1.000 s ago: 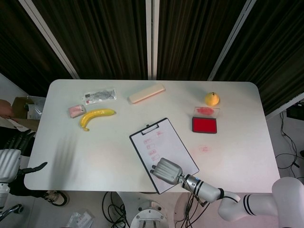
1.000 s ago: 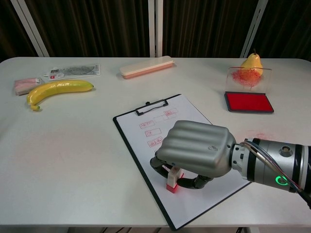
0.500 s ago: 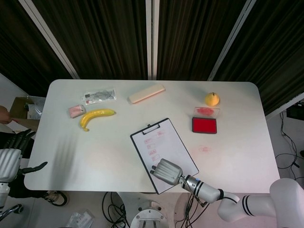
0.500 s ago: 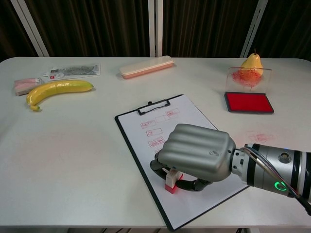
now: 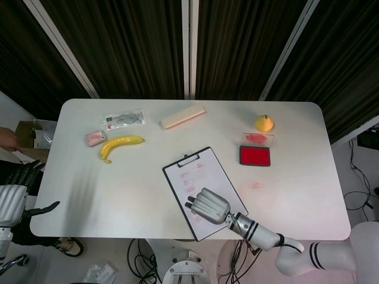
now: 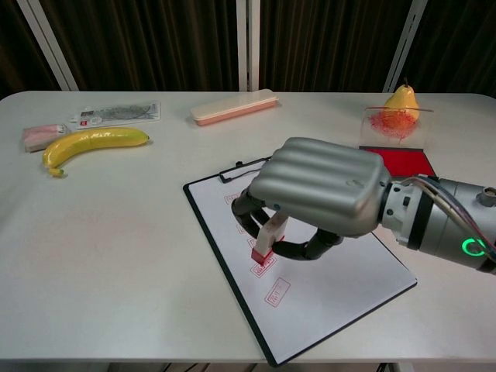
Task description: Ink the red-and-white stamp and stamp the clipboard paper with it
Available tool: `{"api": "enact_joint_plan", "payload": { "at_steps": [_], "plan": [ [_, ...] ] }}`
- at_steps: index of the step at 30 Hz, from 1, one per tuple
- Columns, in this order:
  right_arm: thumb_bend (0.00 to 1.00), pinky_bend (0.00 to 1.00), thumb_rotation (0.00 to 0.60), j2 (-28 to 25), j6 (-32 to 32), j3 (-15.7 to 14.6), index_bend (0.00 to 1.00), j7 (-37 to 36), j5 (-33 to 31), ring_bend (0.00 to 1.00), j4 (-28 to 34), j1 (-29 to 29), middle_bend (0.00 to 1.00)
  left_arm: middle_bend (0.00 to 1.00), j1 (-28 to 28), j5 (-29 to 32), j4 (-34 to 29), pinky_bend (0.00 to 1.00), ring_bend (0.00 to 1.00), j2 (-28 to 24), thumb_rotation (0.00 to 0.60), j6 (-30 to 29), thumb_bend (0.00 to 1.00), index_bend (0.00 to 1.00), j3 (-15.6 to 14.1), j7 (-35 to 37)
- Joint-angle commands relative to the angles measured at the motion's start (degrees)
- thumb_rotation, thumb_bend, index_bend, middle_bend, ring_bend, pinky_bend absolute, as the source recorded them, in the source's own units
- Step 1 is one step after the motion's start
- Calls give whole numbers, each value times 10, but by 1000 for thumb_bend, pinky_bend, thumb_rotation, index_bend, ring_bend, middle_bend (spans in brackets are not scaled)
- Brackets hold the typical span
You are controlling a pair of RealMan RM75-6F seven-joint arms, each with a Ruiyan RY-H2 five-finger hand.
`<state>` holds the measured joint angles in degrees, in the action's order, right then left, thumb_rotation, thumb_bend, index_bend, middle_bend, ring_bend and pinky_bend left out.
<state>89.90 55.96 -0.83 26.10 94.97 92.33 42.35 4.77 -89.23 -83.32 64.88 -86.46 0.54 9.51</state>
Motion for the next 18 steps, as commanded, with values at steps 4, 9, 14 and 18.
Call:
{"api": "enact_joint_plan", "payload": {
  "at_steps": [4,9,14,18],
  "plan": [
    [380,897,600,-66,47,18,789,-27,-14,783,21,-25,656,82,0,0,-1,184,87,1,378,2,65,108,-1,-2],
    [379,897,600,-91,56,12,789,-60,-44,782,-20,-50,656,81,1,-1,1,184,87,5,380,4,65,107,-2,-2],
    [379,897,600,-84,57,-5,788,-97,-66,783,-86,-77,657,81,5,-4,-1,184,87,7,382,9,65,108,-3,-7],
    [379,897,600,-71,57,-14,788,-118,-73,783,-129,-92,657,82,7,-5,-4,184,87,8,381,12,65,108,-3,-11]
  ]
}}
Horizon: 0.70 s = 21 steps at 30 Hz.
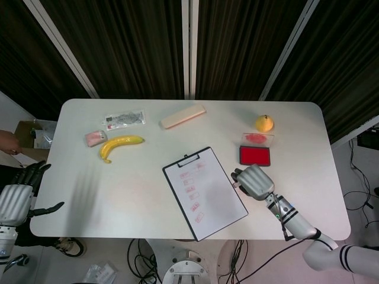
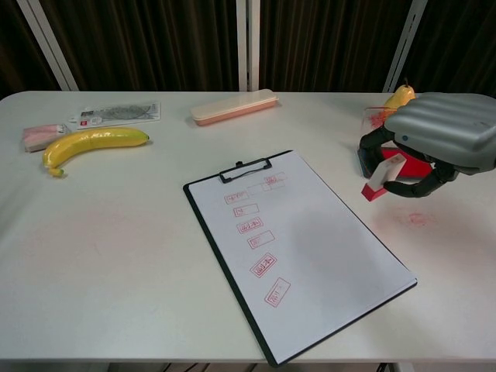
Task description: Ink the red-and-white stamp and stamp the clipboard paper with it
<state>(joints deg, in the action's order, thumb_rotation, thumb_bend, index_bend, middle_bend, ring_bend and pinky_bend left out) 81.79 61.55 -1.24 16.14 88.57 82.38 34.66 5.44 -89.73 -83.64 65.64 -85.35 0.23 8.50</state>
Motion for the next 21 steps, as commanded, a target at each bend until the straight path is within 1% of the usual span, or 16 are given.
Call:
{"api": "enact_joint_plan", "payload": {
  "at_steps": [1,10,21],
  "plan": [
    [379,897,600,15,2,-11,788,-22,-9,783,-41,-18,657,82,1,0,-2,184,87,0,380,2,65,107,0,-3],
    [379,897,600,39,-14,-14,762,-26,-19,783,-92,-29,655,81,2,-1,-6,184,88,1,377,3,65,108,-2,-7],
    [372,897,600,46,-27,-12,721,-16,-24,782,-105,-33,623,81,2,0,-4,184,87,0,381,3,65,107,-2,-4]
  ]
}}
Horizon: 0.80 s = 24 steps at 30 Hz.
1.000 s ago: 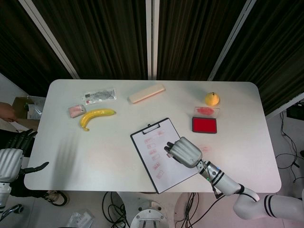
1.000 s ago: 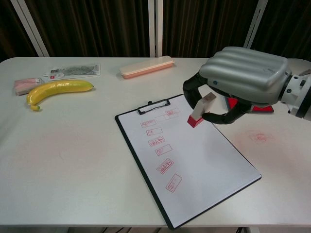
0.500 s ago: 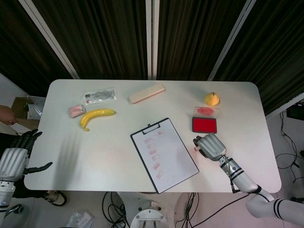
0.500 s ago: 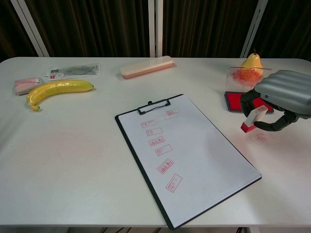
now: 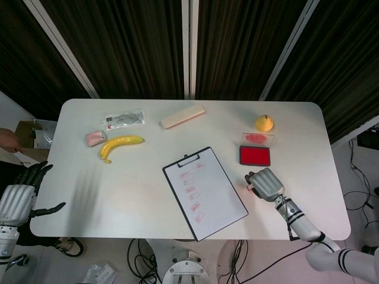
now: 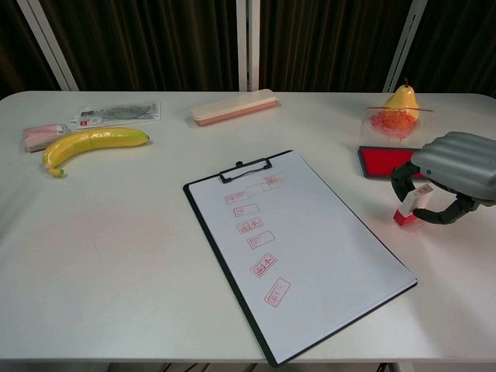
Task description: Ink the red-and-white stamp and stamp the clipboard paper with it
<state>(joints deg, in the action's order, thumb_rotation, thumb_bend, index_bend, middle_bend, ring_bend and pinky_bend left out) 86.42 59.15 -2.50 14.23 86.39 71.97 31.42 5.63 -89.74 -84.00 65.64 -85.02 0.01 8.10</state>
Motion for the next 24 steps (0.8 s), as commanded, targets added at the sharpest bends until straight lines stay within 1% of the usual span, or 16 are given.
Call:
{"api": "enact_joint_plan", "payload": {
  "at_steps": [1,5,12,19,24],
  "plan": [
    [369,897,600,0,-6,1,715,4,-3,783,-2,0,620,81,0,0,0,184,87,0,379,0,65,107,0,0],
    [364,897,600,1,-11,2,689,7,-7,782,-2,-1,599,81,1,0,0,184,87,-1,381,0,65,107,0,0],
    [356,896,600,-1,-16,3,590,14,-9,781,-2,-2,551,81,3,-1,-4,184,87,-2,381,2,65,108,0,0],
    [352,897,600,-7,-20,3,537,16,-10,781,2,-4,501,81,3,-1,-6,184,88,-3,379,2,65,107,0,-3],
    [341,897,600,-9,-27,3,472,19,-13,779,5,-4,460,81,3,-1,-7,184,87,-3,380,1,65,107,1,-5]
  ]
}}
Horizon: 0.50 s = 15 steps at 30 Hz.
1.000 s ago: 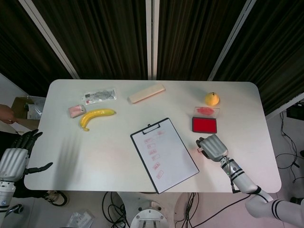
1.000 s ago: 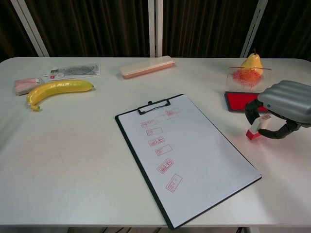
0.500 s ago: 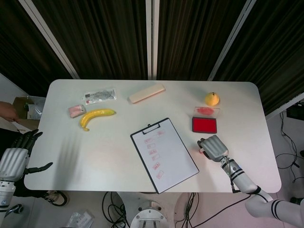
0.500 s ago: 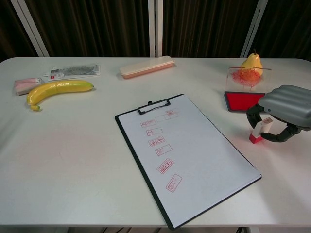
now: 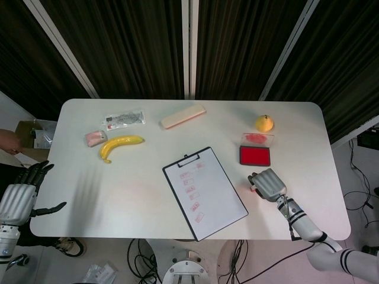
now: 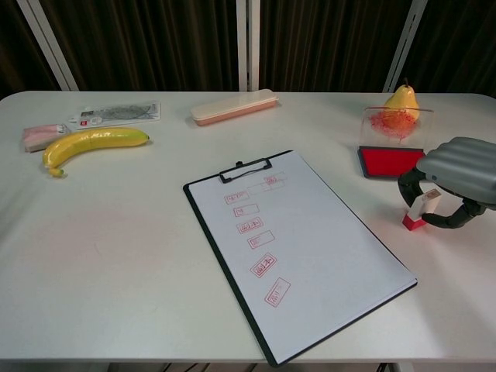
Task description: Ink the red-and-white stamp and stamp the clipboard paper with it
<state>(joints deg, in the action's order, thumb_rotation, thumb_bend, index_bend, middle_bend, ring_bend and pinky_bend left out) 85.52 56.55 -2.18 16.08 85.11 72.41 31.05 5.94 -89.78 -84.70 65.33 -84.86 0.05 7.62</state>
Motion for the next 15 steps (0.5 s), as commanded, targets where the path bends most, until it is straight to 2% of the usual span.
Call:
{"api": "enact_joint_plan", "payload": {
  "at_steps": [1,8,15],
  "plan": [
    [339,897,600,-1,-3,0,464,2,-1,779,2,0,456,82,0,0,-1,184,87,0,381,0,65,107,0,-1],
    [327,897,600,-6,-5,1,417,3,-2,779,9,0,422,81,0,1,-1,184,87,0,382,0,65,108,0,-1],
    [302,897,600,-32,11,-1,313,1,5,779,35,-8,366,81,0,0,-1,184,87,-2,380,-2,65,107,0,0]
  ]
}}
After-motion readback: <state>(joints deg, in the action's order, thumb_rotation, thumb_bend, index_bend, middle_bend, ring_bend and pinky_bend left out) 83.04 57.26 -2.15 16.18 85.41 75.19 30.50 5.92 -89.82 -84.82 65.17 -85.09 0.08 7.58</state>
